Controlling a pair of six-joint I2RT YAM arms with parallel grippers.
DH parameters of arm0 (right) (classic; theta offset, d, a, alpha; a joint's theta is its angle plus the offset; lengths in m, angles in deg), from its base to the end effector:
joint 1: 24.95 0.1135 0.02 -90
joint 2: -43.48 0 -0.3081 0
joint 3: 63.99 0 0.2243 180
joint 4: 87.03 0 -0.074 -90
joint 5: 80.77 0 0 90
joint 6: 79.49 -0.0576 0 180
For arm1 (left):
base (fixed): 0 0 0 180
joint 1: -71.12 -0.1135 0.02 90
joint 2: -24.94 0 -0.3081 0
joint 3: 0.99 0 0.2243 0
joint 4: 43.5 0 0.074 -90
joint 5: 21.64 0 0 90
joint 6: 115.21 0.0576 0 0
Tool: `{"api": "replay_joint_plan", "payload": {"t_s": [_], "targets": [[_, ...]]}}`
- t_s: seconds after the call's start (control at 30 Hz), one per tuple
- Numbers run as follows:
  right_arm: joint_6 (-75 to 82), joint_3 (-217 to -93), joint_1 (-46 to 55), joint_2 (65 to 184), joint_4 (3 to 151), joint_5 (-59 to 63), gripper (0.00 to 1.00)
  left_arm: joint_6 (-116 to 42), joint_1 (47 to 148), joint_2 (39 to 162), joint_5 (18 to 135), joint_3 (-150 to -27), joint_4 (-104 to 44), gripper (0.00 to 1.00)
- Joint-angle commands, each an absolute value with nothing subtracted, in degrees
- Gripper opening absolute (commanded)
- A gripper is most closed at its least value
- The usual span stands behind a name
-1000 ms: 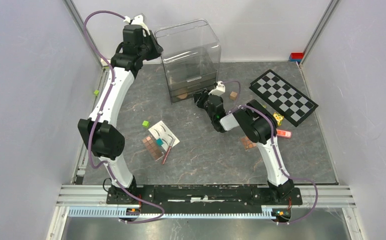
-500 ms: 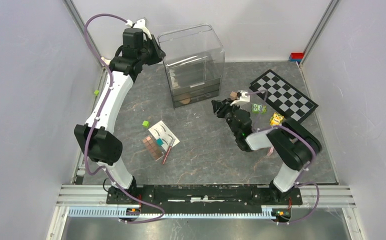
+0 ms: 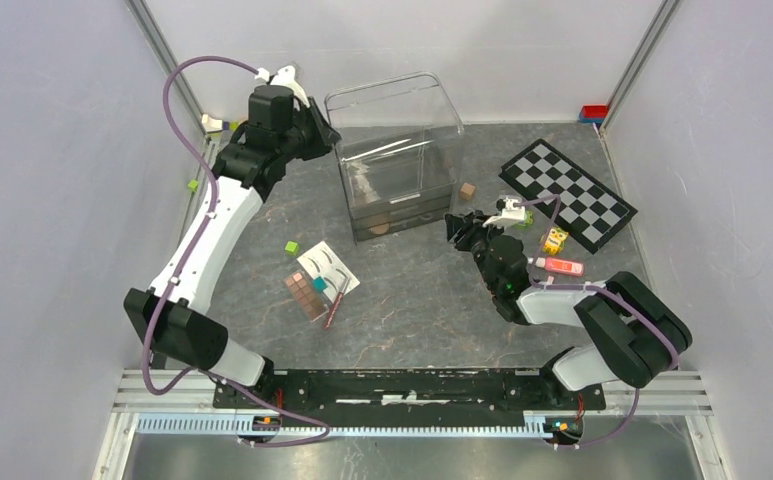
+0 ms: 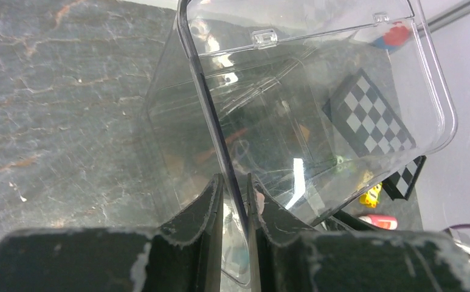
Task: Organize the makeup
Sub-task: Close the drawer in the storage box.
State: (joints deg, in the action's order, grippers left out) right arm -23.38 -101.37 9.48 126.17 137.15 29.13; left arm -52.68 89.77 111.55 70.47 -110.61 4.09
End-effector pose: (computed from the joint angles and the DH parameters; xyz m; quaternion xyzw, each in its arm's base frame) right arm 0.2310 0.1346 0.2571 0.1177 0.7039 0.2851 0.6399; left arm 0.3100 -0.1069 0.4540 -0.0548 0.8395 -0.2259 0.4911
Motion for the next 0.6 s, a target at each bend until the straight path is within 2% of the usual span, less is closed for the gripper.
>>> {"api": "replay_joint_plan", "payload": {"t_s": [0.0, 0.2, 0.57], "targets": [[-20.72, -103.31, 9.41, 126.56, 135.19, 30.3, 0.46, -56.58, 93.16, 108.68, 73.81, -107.13, 8.23, 0.26], [-19.46, -108.88, 8.36, 129.11, 129.46, 32.28, 0.46, -56.3, 93.34, 104.17, 74.14, -104.42, 7.44, 0.43], [-17.07, -122.45, 3.7, 138.54, 119.42, 27.89, 0.44, -51.66, 93.36, 95.39, 73.18, -100.29, 8.55, 0.5]]}}
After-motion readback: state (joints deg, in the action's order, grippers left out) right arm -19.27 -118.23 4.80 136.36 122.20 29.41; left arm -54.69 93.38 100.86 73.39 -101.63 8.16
